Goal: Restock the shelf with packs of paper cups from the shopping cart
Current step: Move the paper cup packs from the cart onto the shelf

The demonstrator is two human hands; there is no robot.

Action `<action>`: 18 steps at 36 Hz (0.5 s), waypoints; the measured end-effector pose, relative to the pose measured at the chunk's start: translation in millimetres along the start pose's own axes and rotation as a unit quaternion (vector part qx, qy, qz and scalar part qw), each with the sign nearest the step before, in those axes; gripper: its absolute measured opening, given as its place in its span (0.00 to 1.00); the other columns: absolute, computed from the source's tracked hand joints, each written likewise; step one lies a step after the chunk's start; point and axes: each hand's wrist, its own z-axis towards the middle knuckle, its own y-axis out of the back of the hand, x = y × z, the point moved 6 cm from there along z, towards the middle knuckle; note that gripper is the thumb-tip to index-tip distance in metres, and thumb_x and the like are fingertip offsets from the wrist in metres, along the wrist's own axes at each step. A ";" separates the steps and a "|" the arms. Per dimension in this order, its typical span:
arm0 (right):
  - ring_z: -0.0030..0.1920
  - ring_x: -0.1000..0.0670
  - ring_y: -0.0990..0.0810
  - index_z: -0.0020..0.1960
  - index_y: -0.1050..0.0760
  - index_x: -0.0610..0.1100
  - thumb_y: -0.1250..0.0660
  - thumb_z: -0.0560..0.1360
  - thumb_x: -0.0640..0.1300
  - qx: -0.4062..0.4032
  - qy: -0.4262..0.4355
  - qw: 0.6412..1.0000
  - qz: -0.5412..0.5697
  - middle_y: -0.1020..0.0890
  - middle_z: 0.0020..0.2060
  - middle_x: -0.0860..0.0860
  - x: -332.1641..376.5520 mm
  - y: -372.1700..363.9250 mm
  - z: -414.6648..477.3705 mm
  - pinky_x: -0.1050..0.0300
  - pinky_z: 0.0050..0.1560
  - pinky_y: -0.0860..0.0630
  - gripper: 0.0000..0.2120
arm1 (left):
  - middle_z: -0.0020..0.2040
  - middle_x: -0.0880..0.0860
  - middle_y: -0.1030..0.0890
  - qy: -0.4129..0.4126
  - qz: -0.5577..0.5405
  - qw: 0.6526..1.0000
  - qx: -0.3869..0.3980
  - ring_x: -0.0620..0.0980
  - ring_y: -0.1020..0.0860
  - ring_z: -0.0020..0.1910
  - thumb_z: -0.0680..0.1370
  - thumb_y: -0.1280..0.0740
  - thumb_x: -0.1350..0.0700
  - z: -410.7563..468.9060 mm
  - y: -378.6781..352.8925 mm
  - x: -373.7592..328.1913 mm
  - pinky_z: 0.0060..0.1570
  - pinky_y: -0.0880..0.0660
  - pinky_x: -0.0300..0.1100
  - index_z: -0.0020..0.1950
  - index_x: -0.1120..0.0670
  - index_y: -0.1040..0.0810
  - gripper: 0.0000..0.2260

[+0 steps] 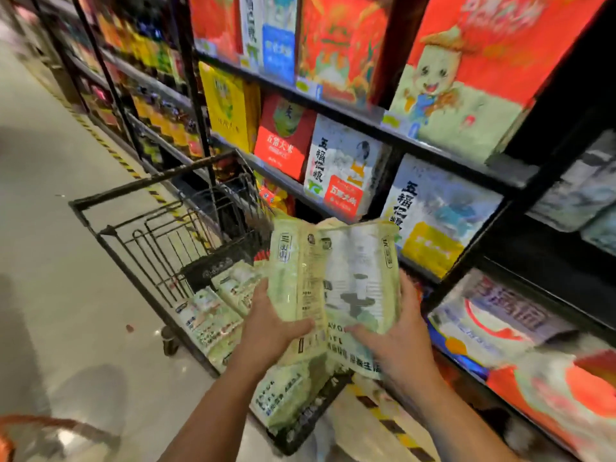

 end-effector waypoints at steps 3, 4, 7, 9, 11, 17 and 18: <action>0.56 0.74 0.26 0.78 0.44 0.53 0.16 0.63 0.42 -0.032 0.006 0.999 0.001 0.29 0.61 0.70 3.4 36.0 -12.5 0.70 0.56 0.26 0.52 | 0.54 0.36 0.26 -0.044 0.021 0.999 0.022 0.46 0.22 0.54 0.66 0.17 0.55 -14.7 -23.0 -30.6 0.51 0.23 0.42 0.71 0.43 0.38 0.41; 0.55 0.76 0.27 0.77 0.43 0.53 0.16 0.63 0.41 -0.045 0.010 0.999 0.005 0.30 0.60 0.71 4.0 48.0 -16.0 0.74 0.52 0.27 0.51 | 0.54 0.36 0.26 -0.057 0.020 0.997 0.038 0.46 0.22 0.55 0.67 0.17 0.55 -20.2 -30.5 -41.0 0.51 0.23 0.43 0.69 0.43 0.38 0.40; 0.57 0.70 0.24 0.77 0.43 0.55 0.16 0.62 0.41 -0.077 0.005 0.997 0.017 0.27 0.62 0.67 1.4 81.2 -27.6 0.65 0.57 0.24 0.53 | 0.55 0.38 0.23 -0.093 0.043 0.991 0.089 0.42 0.21 0.54 0.66 0.17 0.51 -32.5 -53.0 -65.0 0.46 0.23 0.38 0.65 0.40 0.36 0.36; 0.60 0.64 0.23 0.77 0.43 0.57 0.16 0.62 0.43 -0.095 -0.002 0.995 0.024 0.26 0.64 0.62 -0.6 100.5 -37.2 0.54 0.61 0.23 0.53 | 0.58 0.40 0.21 -0.121 0.051 0.985 0.112 0.42 0.20 0.55 0.65 0.17 0.47 -39.1 -67.3 -76.7 0.48 0.22 0.39 0.67 0.38 0.35 0.37; 0.60 0.64 0.23 0.77 0.43 0.57 0.16 0.63 0.43 -0.120 0.006 0.992 0.027 0.26 0.63 0.64 -0.3 119.6 -48.0 0.58 0.60 0.23 0.52 | 0.60 0.40 0.22 -0.165 0.080 0.975 0.128 0.39 0.21 0.58 0.66 0.18 0.46 -50.1 -84.8 -91.0 0.51 0.22 0.39 0.69 0.38 0.36 0.38; 0.57 0.72 0.25 0.77 0.41 0.51 0.17 0.63 0.38 -0.195 0.022 0.980 0.044 0.27 0.60 0.70 -10.1 180.7 -76.1 0.75 0.52 0.26 0.50 | 0.66 0.41 0.32 -0.289 0.169 0.932 0.136 0.42 0.31 0.65 0.70 0.28 0.39 -99.0 -155.2 -133.9 0.60 0.27 0.45 0.77 0.40 0.44 0.40; 0.57 0.71 0.25 0.77 0.41 0.51 0.17 0.63 0.39 -0.206 0.018 0.977 0.049 0.26 0.62 0.67 -14.5 194.5 -81.2 0.74 0.53 0.25 0.50 | 0.65 0.41 0.33 -0.292 0.174 0.930 0.138 0.41 0.32 0.64 0.71 0.28 0.40 -104.1 -168.2 -138.3 0.59 0.29 0.43 0.78 0.41 0.45 0.40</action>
